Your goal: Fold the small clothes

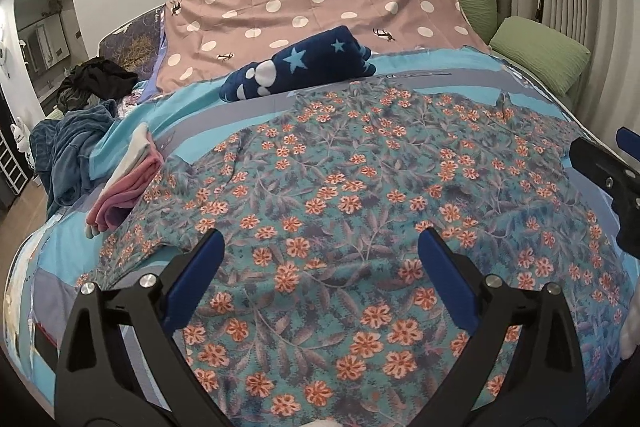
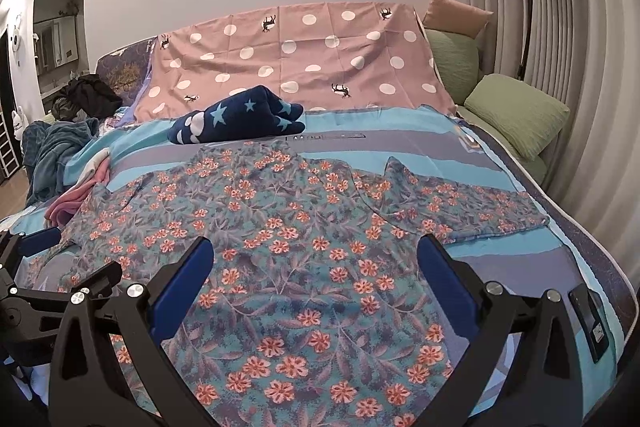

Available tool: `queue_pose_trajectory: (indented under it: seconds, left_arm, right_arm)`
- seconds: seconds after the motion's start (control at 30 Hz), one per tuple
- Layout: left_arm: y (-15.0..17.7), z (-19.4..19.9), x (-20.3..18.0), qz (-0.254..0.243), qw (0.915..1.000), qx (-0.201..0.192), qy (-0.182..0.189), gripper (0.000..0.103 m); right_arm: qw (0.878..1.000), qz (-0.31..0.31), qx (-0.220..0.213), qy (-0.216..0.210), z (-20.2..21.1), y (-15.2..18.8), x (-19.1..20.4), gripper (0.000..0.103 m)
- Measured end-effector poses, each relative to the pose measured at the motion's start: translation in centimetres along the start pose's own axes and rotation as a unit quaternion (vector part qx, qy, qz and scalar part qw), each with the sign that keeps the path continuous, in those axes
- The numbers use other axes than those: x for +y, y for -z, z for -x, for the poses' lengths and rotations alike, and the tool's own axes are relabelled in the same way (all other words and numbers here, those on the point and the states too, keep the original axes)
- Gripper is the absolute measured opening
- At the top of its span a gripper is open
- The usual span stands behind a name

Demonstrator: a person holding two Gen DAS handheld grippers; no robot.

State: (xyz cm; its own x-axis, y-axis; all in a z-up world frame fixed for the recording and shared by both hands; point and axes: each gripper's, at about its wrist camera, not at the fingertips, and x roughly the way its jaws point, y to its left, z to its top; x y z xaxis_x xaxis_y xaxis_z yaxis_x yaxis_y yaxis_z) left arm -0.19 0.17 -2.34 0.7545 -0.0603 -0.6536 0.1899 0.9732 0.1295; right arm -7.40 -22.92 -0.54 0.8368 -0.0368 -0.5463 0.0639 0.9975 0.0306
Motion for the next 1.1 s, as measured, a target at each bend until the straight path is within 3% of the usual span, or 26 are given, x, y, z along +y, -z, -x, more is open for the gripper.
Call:
queue_pose_trajectory:
  seconds: [1.1]
  left_arm:
    - [1.5, 0.1, 0.6, 0.003, 1.0, 0.007, -0.001, 0.096]
  right_arm:
    - [0.999, -0.017, 0.032, -0.011, -0.8, 1.4, -0.3, 0.102]
